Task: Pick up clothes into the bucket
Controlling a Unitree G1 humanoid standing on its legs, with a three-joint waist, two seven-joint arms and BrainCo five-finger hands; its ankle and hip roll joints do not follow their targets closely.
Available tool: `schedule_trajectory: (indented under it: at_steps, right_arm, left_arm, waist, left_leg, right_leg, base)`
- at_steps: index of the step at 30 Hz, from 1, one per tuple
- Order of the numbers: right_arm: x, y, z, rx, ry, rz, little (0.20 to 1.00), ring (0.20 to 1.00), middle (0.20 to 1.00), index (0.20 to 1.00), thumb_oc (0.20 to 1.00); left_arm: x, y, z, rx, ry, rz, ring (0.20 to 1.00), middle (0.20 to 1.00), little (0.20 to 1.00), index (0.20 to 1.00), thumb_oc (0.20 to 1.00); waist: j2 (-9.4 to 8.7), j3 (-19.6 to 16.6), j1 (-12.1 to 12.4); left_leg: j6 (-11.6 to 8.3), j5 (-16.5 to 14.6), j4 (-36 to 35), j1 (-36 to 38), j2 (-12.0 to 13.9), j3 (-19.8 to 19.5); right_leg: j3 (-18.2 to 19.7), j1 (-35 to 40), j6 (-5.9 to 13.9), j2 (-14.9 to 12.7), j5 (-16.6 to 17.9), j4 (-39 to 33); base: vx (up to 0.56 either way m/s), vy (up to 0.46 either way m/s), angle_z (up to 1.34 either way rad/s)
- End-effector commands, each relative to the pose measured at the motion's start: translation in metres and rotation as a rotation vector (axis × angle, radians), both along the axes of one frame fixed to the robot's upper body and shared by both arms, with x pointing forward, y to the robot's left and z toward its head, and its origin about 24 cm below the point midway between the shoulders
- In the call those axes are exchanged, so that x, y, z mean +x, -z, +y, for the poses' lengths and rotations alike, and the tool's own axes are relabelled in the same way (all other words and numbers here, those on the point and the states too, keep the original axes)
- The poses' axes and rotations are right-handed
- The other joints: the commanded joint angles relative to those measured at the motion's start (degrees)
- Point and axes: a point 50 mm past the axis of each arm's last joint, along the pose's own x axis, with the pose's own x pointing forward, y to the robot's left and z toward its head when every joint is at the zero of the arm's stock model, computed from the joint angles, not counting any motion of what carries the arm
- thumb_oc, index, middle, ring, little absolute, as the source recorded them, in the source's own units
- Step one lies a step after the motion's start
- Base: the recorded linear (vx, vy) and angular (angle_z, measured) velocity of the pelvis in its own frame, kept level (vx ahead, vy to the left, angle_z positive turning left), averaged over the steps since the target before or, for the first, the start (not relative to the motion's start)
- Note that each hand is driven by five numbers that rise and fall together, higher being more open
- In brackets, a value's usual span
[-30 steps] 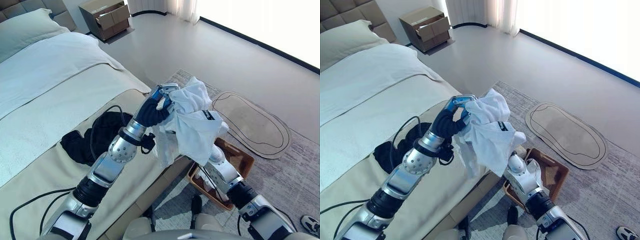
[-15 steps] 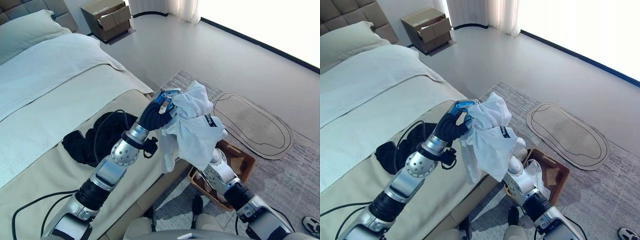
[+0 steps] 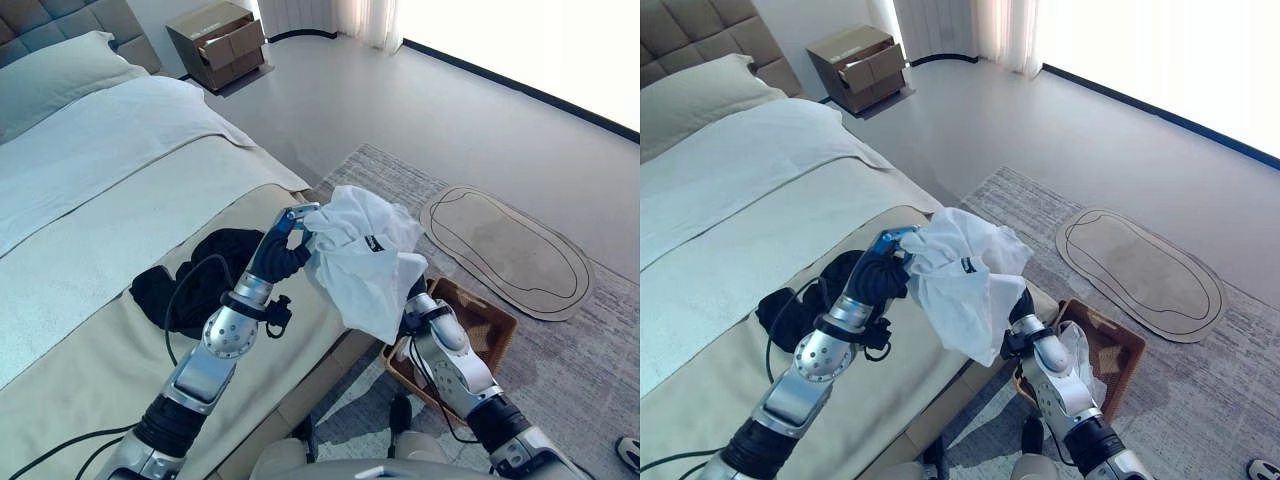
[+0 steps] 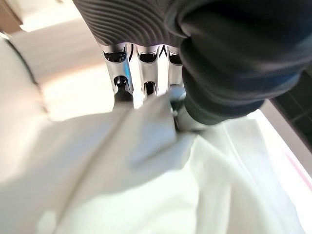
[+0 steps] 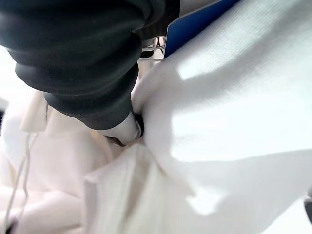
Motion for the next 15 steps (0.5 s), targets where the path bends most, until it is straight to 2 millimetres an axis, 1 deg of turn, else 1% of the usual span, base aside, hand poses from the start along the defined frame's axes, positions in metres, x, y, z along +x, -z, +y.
schedule_trajectory:
  at_steps: [1, 2, 3, 4, 5, 7, 8, 12, 15]
  right_arm:
    - [0.005, -0.028, -0.015, 0.173, 0.105, -0.134, 0.200, 0.200, 0.200, 0.200, 0.200]
    - [0.004, -0.027, -0.017, 0.187, 0.112, -0.131, 0.200, 0.200, 0.200, 0.200, 0.200]
    - [0.001, -0.025, -0.020, 0.211, 0.127, -0.125, 0.200, 0.200, 0.200, 0.200, 0.200]
    - [0.001, -0.025, -0.020, 0.211, 0.127, -0.124, 0.200, 0.200, 0.200, 0.200, 0.200]
    - [0.000, -0.023, -0.022, 0.216, 0.136, -0.121, 0.200, 0.200, 0.200, 0.200, 0.200]
    - [-0.001, -0.021, -0.023, 0.224, 0.140, -0.110, 0.200, 0.200, 0.200, 0.200, 0.200]
    - [-0.002, -0.020, -0.023, 0.252, 0.142, -0.102, 0.200, 0.200, 0.200, 0.200, 0.200]
    - [-0.002, -0.022, -0.021, 0.262, 0.128, -0.107, 0.200, 0.200, 0.200, 0.200, 0.200]
    - [-0.003, -0.024, -0.023, 0.284, 0.130, -0.116, 0.200, 0.200, 0.200, 0.200, 0.200]
  left_arm:
    - [0.004, -0.005, 0.019, 0.061, -0.081, -0.079, 1.000, 1.000, 1.000, 1.000, 1.000]
    - [0.003, -0.001, 0.021, 0.051, -0.090, -0.067, 1.000, 1.000, 1.000, 1.000, 1.000]
    - [0.004, 0.012, 0.025, 0.042, -0.118, -0.006, 1.000, 1.000, 1.000, 1.000, 1.000]
    - [0.004, 0.012, 0.025, 0.042, -0.118, -0.006, 1.000, 1.000, 1.000, 1.000, 1.000]
    - [0.004, 0.019, 0.025, 0.082, -0.130, 0.016, 1.000, 1.000, 1.000, 1.000, 1.000]
    - [0.005, 0.027, 0.024, 0.172, -0.120, 0.035, 1.000, 1.000, 1.000, 1.000, 1.000]
    - [0.004, 0.029, 0.024, 0.181, -0.111, 0.052, 1.000, 1.000, 1.000, 1.000, 1.000]
    - [0.005, 0.036, 0.026, 0.189, -0.113, 0.086, 1.000, 1.000, 1.000, 1.000, 1.000]
    - [0.004, 0.042, 0.029, 0.148, -0.139, 0.111, 1.000, 1.000, 1.000, 1.000, 1.000]
  waist:
    - [-4.04, -1.39, 0.44]
    - [-4.12, -1.44, 0.45]
    - [-4.28, -1.60, 0.37]
    - [-4.27, -1.62, 0.37]
    - [-4.34, -1.68, 0.36]
    - [-4.37, -1.75, 0.35]
    - [-4.42, -1.83, 0.31]
    - [-4.51, -1.95, 0.18]
    - [-4.68, -1.97, 0.05]
  left_leg:
    - [-0.70, -0.95, 1.44, -1.54, 1.24, -0.74]
    - [-0.68, -1.00, 1.49, -1.47, 1.29, -0.67]
    - [-0.71, -1.07, 1.52, -1.31, 1.31, -0.65]
    - [-0.71, -1.08, 1.51, -1.30, 1.31, -0.66]
    - [-0.73, -1.12, 1.55, -1.22, 1.33, -0.62]
    - [-0.76, -1.20, 1.59, -0.99, 1.36, -0.68]
    - [-0.80, -1.22, 1.58, -0.78, 1.43, -0.66]
    - [-0.82, -1.21, 1.39, -0.46, 1.44, -0.49]
    - [-0.82, -1.22, 1.39, -0.32, 1.46, -0.22]
  right_leg:
    - [-0.63, 0.99, 4.59, -5.11, -1.97, 4.30]
    - [-0.70, 1.07, 4.61, -5.15, -1.99, 4.28]
    - [-0.77, 1.26, 4.60, -5.15, -2.05, 4.35]
    - [-0.78, 1.28, 4.61, -5.16, -2.06, 4.35]
    - [-0.85, 1.43, 4.61, -5.16, -2.08, 4.34]
    - [-0.93, 1.67, 4.65, -5.16, -2.22, 4.44]
    - [-0.93, 1.90, 4.67, -5.14, -2.28, 4.44]
    - [-0.78, 2.03, 4.63, -5.10, -2.23, 4.32]
    - [-0.69, 2.09, 4.58, -5.03, -2.19, 4.28]
  base:
    - [0.00, 0.000, 0.00]
    - [0.00, 0.000, 0.00]
    - [0.00, 0.000, 0.00]
    - [0.00, 0.000, 0.00]
    - [0.00, 0.000, 0.00]
    - [0.00, 0.000, 0.00]
    - [0.00, 0.000, 0.00]
    - [0.00, 0.000, 0.00]
    - [0.00, 0.000, 0.00]
